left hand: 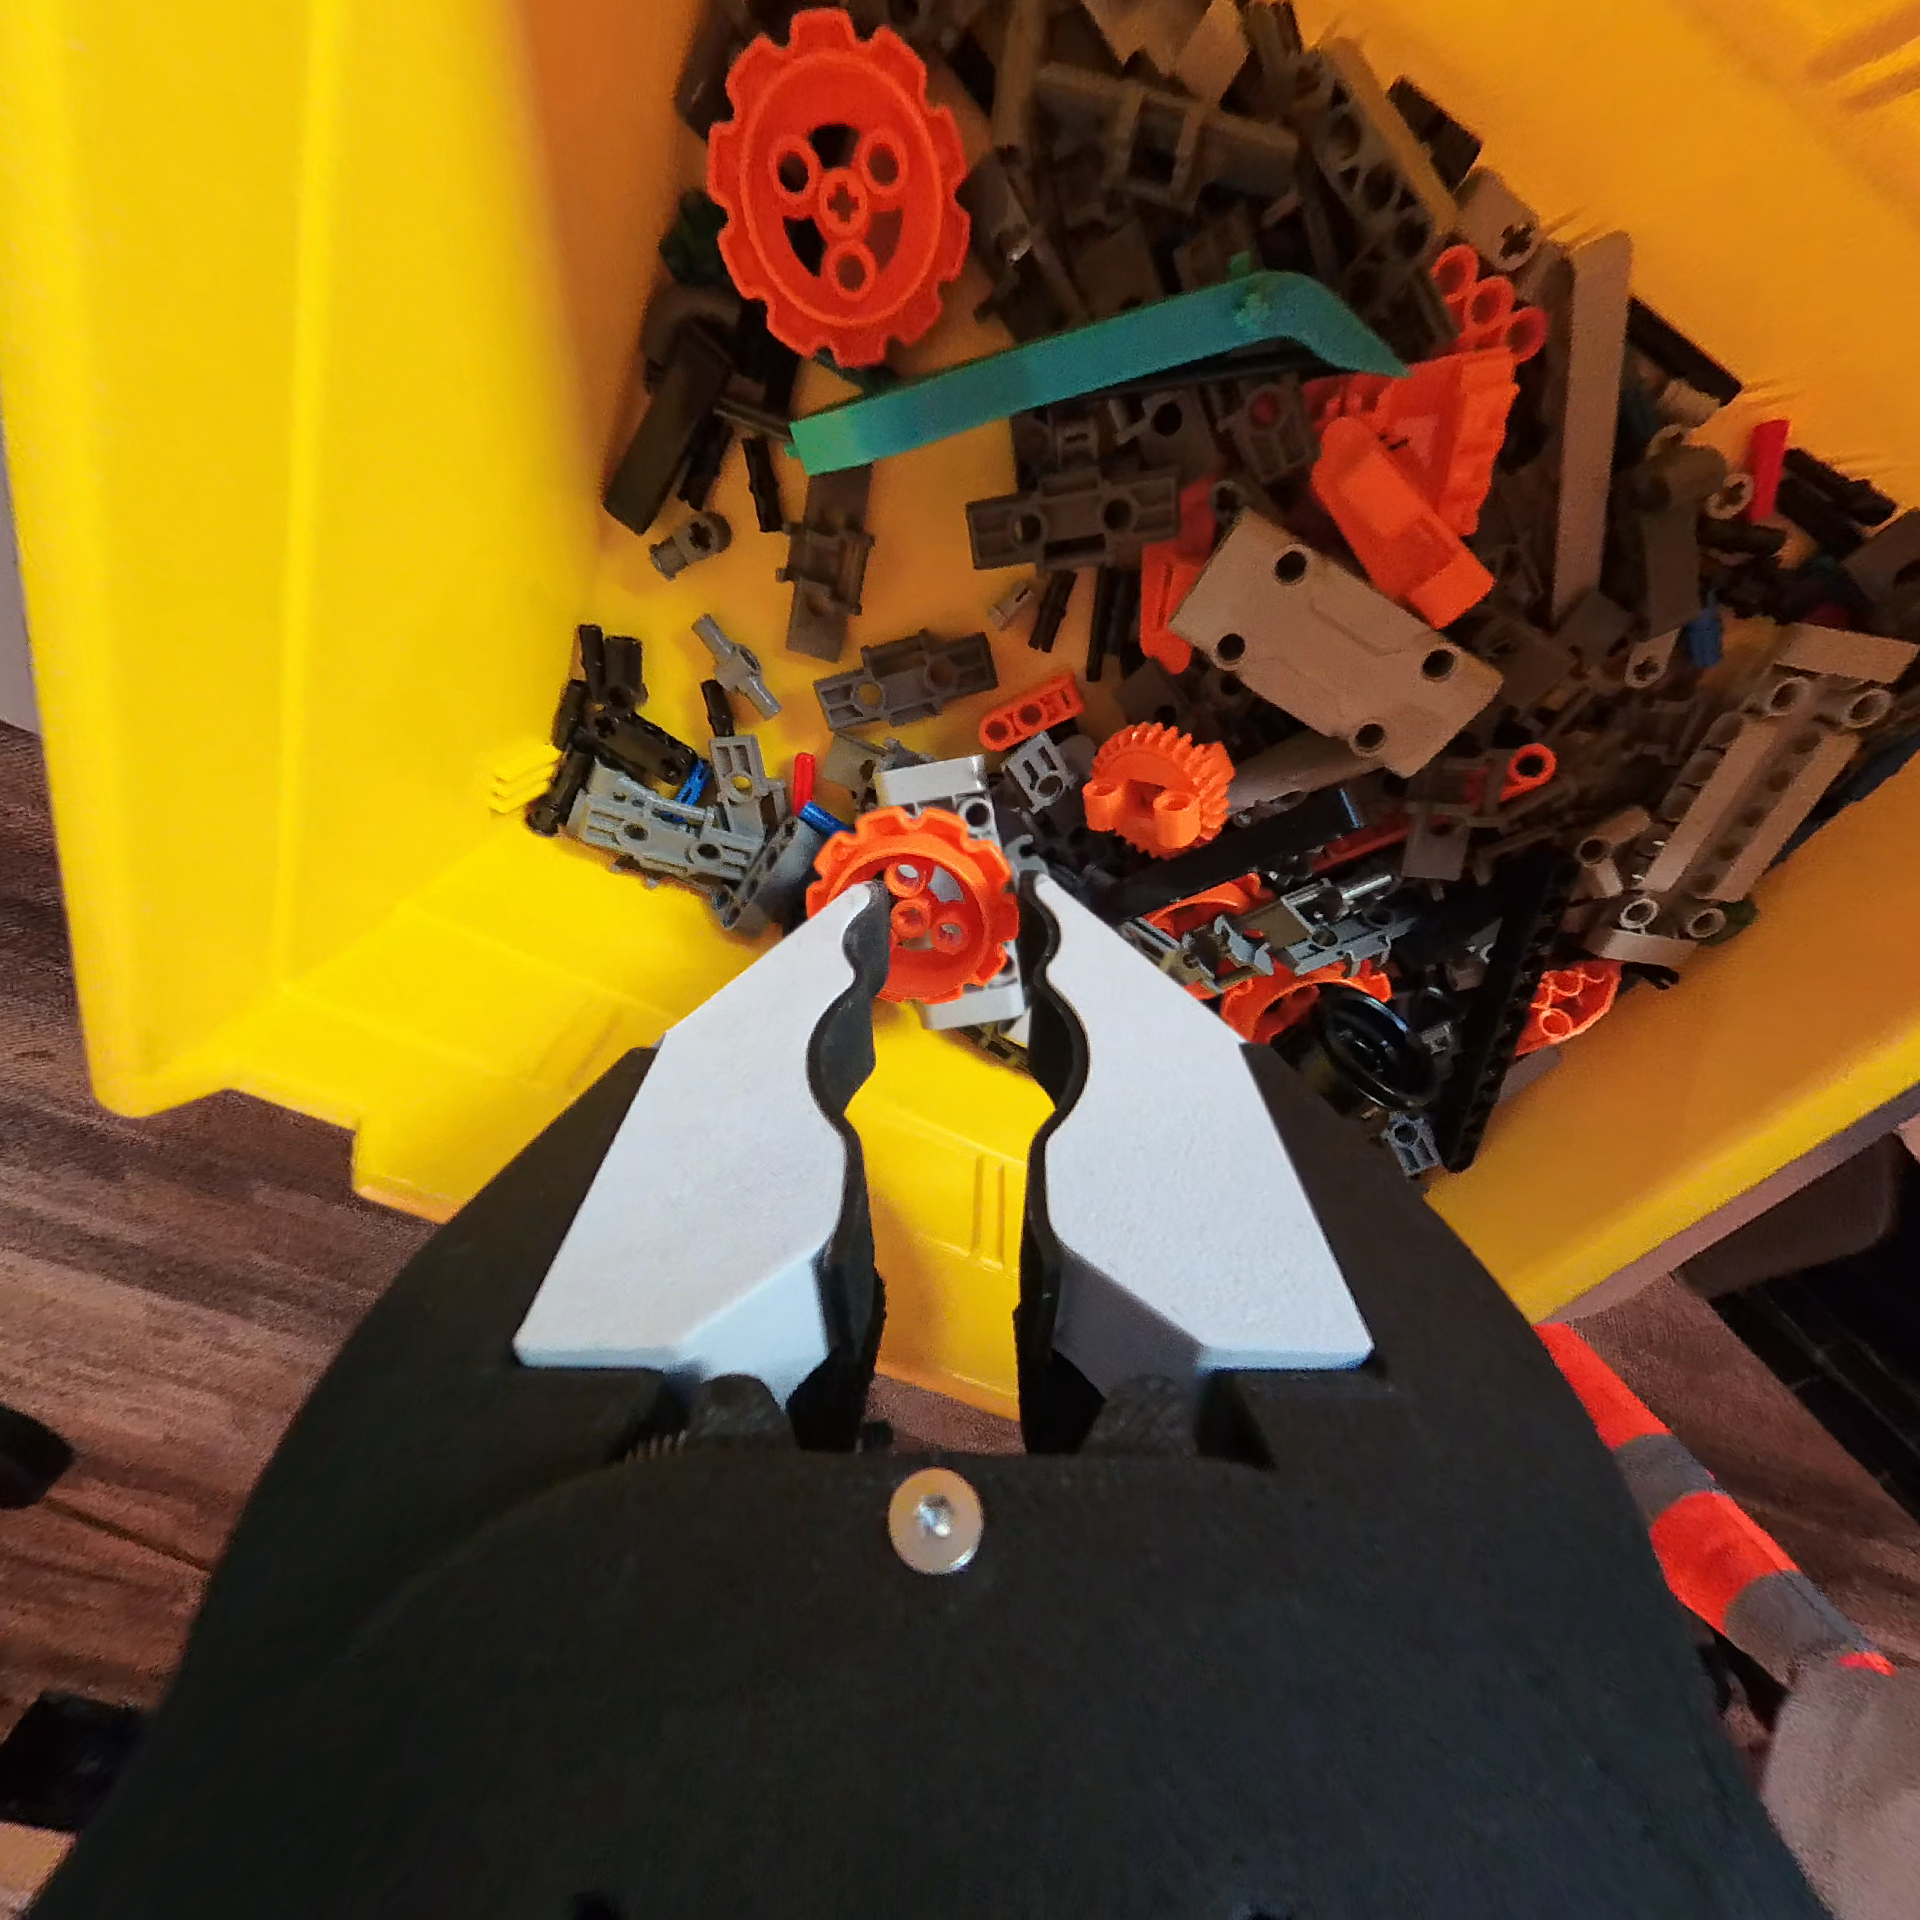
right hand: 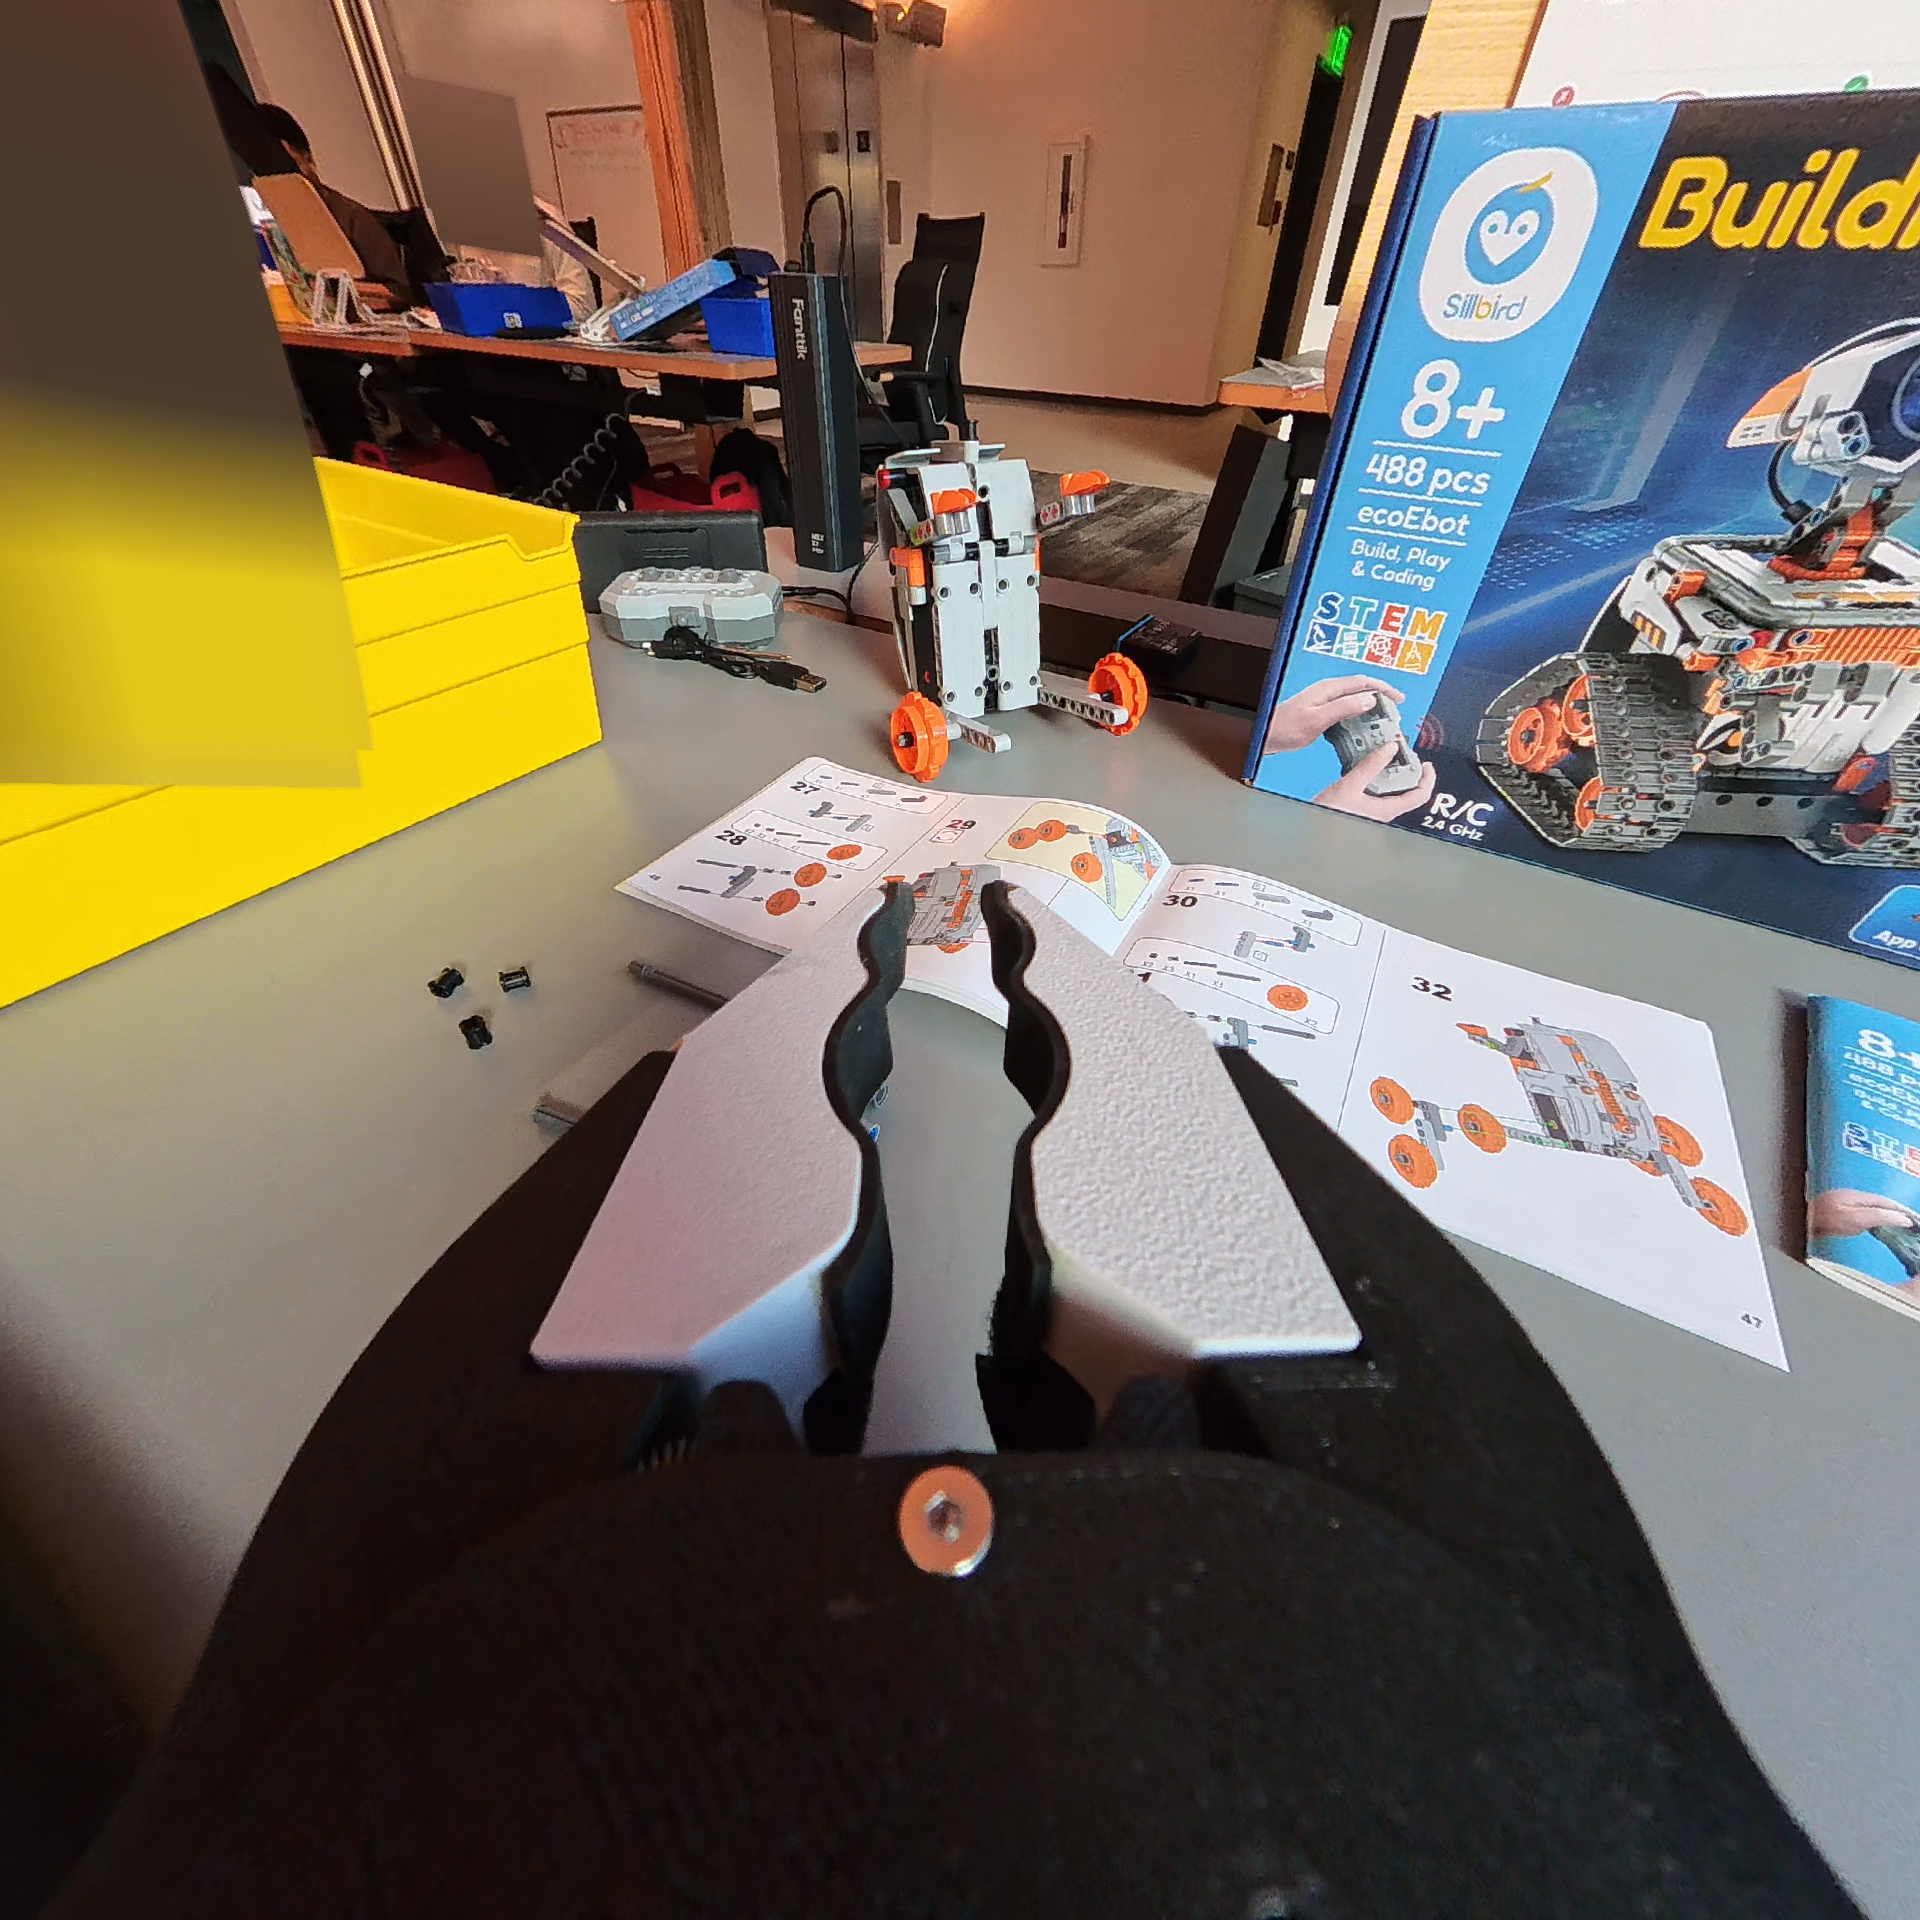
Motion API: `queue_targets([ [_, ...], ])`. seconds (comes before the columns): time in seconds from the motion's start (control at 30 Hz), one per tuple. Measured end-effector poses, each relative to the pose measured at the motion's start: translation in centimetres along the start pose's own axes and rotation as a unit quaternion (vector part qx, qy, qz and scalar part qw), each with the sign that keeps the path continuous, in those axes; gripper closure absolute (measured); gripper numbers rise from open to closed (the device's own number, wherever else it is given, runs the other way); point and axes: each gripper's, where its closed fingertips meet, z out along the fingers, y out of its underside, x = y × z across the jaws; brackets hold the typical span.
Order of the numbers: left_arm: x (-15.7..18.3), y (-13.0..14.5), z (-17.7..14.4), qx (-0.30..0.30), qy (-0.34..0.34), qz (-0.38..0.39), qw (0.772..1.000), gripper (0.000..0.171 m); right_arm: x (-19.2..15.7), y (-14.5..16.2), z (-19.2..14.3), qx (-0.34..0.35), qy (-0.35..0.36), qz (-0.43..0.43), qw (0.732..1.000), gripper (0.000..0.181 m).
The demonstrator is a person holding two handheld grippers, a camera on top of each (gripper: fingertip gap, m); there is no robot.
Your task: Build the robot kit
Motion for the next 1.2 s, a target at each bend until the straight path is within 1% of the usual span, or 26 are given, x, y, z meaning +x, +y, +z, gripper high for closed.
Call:
queue_targets([
  [0.07,-0.2,-0.9,0.2,0.012,-0.002,-0.001,1.000,0.149,0.0,0.1,0.1,-0.002,-0.001,0.001,1.000,0.167],
  [0.1,-0.2,-1.9,0.3,0.031,0.000,0.003,1.000,0.134,0.0,0.1,0.1,-0.003,-0.002,0.001,1.000,0.167],
  [0.13,-0.2,-2.9,0.2,0.047,0.002,0.009,0.999,0.114,0.0,0.2,0.1,-0.005,-0.002,0.000,1.000,0.167],
  [0.17,-0.3,-3.3,0.2,0.051,0.004,0.017,0.999,0.109,0.0,0.2,0.1,-0.005,-0.002,0.000,1.000,0.167],
  [0.2,-0.2,-3.1,0.1,0.045,0.007,0.021,0.999,0.109,0.0,0.2,0.1,-0.006,-0.003,0.000,1.000,0.167],
  [0.27,0.2,-1.8,-0.1,0.017,0.019,0.021,0.999,0.110,-0.1,0.2,0.1,-0.005,-0.005,0.000,1.000,0.168],
  [0.33,1.1,0.1,0.1,-0.019,0.038,0.017,0.999,0.105,-0.2,0.2,0.1,-0.004,-0.008,0.000,1.000,0.168],
  [0.4,1.4,1.3,0.5,-0.036,0.030,0.018,0.999,0.102,-0.3,0.2,0.2,-0.004,-0.012,0.002,1.000,0.168],
  [0.47,1.8,1.5,0.8,-0.033,0.024,0.019,0.999,0.092,-0.4,0.3,0.3,-0.008,-0.016,0.003,1.000,0.167],
  [0.5,2.0,1.5,0.8,-0.032,0.021,0.017,0.999,0.092,-0.4,0.3,0.3,-0.009,-0.016,0.002,1.000,0.167],
  [0.57,2.5,1.8,1.1,-0.048,0.027,0.009,0.998,0.079,-0.5,0.4,0.3,-0.012,-0.017,-0.001,1.000,0.167],
  [0.67,3.5,1.8,2.2,-0.069,0.040,0.017,0.997,0.083,-0.5,0.4,0.2,-0.011,-0.013,-0.006,1.000,0.168],
  [0.73,3.9,1.2,2.9,-0.065,0.038,0.033,0.997,0.081,-0.5,0.4,0.2,-0.010,-0.013,-0.004,1.000,0.168],
  [0.93,4.1,0.8,3.2,-0.071,-0.009,0.070,0.995,0.111,-0.5,0.1,0.1,-0.004,-0.017,-0.002,1.000,0.168],
  [0.97,4.2,0.6,3.1,-0.069,-0.015,0.076,0.995,0.123,-0.6,0.1,0.1,-0.004,-0.017,-0.002,1.000,0.167],
  [1.0,4.3,0.4,3.0,-0.063,-0.023,0.084,0.994,0.139,-0.6,0.1,0.1,-0.004,-0.018,-0.001,1.000,0.167],
  [1.1,4.1,-0.2,2.9,-0.061,-0.031,0.096,0.993,0.154,-0.7,0.1,0.2,-0.004,-0.023,0.002,1.000,0.167],
  [1.2,3.8,-1.5,2.7,-0.054,-0.009,0.082,0.995,0.158,-0.7,0.1,0.2,-0.004,-0.024,0.001,1.000,0.167],
])
